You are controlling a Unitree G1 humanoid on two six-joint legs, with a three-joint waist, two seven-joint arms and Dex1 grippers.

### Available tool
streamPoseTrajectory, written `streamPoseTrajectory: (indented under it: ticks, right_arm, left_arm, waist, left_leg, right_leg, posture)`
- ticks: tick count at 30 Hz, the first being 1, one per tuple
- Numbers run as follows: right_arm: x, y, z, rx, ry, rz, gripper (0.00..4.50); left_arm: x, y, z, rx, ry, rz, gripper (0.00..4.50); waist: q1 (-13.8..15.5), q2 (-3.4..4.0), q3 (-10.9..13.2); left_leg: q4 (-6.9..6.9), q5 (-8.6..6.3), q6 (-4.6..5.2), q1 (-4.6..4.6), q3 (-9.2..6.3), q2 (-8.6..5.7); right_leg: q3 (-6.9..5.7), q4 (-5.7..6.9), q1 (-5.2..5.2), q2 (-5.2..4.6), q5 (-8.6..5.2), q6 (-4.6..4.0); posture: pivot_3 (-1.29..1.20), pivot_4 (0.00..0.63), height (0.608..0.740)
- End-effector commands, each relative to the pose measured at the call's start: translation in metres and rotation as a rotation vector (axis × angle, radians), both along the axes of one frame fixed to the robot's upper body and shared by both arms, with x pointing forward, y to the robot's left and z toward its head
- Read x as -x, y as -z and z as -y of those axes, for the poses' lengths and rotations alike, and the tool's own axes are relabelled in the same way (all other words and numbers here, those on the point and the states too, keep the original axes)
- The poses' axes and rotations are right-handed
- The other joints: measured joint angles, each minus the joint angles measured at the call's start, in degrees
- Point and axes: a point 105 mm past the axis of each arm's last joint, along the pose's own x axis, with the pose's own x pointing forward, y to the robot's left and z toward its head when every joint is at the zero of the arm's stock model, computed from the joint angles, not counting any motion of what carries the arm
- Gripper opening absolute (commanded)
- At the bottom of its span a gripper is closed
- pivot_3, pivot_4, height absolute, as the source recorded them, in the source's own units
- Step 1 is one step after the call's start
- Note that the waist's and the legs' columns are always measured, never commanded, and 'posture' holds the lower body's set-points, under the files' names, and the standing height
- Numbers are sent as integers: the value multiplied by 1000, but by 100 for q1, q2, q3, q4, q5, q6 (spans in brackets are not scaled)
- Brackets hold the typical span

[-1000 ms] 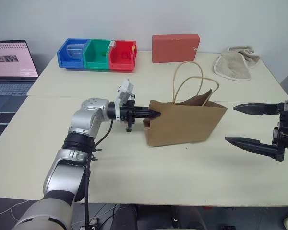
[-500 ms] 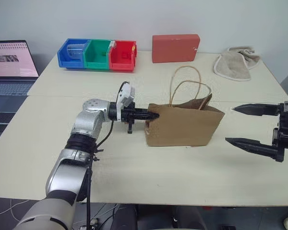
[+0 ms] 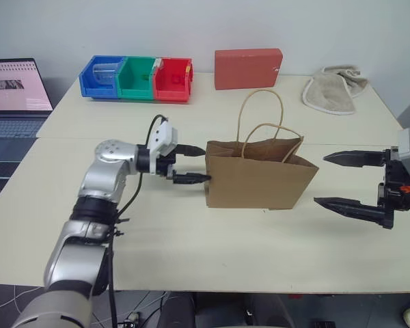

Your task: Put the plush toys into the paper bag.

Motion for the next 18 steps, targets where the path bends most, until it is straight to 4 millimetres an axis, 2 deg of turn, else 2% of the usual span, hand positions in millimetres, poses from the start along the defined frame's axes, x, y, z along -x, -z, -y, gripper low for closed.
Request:
streamPoseTrajectory:
  ticks: [1, 7, 8, 11, 14, 18]
  right_arm:
    - [-9, -15, 6, 16, 9, 78, 4500]
    - [-18, -21, 30, 101, 21, 75, 4500]
    - [-21, -22, 37, 123, 29, 70, 4500]
    - [-26, -21, 53, 165, 50, 54, 4500]
    - [-31, -20, 61, 176, 58, 45, 4500]
    - [-35, -14, 62, 188, 37, 33, 4500]
  left_arm:
    - [5, -20, -27, -26, -113, 100, 4411]
    - [22, -31, -79, -168, -364, 172, 4411]
    - [34, -32, -87, -198, -376, 164, 4411]
    - [59, -37, -98, -203, -402, 124, 4411]
    - [66, -39, -109, -192, -466, 99, 4411]
    - [73, -39, -111, -178, -462, 83, 4411]
  waist:
    - [4, 0, 0]
    - [12, 0, 0]
    - [9, 0, 1]
    - [6, 1, 0]
    - [38, 1, 0]
    - [16, 3, 1]
  left_leg:
    - [0, 0, 0, 0, -1, 0]
    - [-5, -1, -1, -1, 2, 1]
    - [-6, -1, -1, 0, 2, 1]
    - [-16, -1, -2, 4, 10, 4]
    - [-16, -1, -2, 8, 10, 7]
    - [-15, -1, -2, 11, 19, 15]
  right_leg:
    - [0, 0, 0, 0, 0, 0]
    - [0, -3, -2, -2, -6, -11]
    - [-1, -3, -2, -2, -15, -27]
    - [0, -5, -5, -5, -27, -46]
    - [-8, -3, -5, -5, -34, -57]
    - [-11, -4, -7, -5, -37, -63]
  posture:
    - [0, 150, 740]
    - [0, 150, 740]
    - [0, 150, 740]
    - [0, 150, 740]
    - [0, 150, 740]
    - [0, 150, 740]
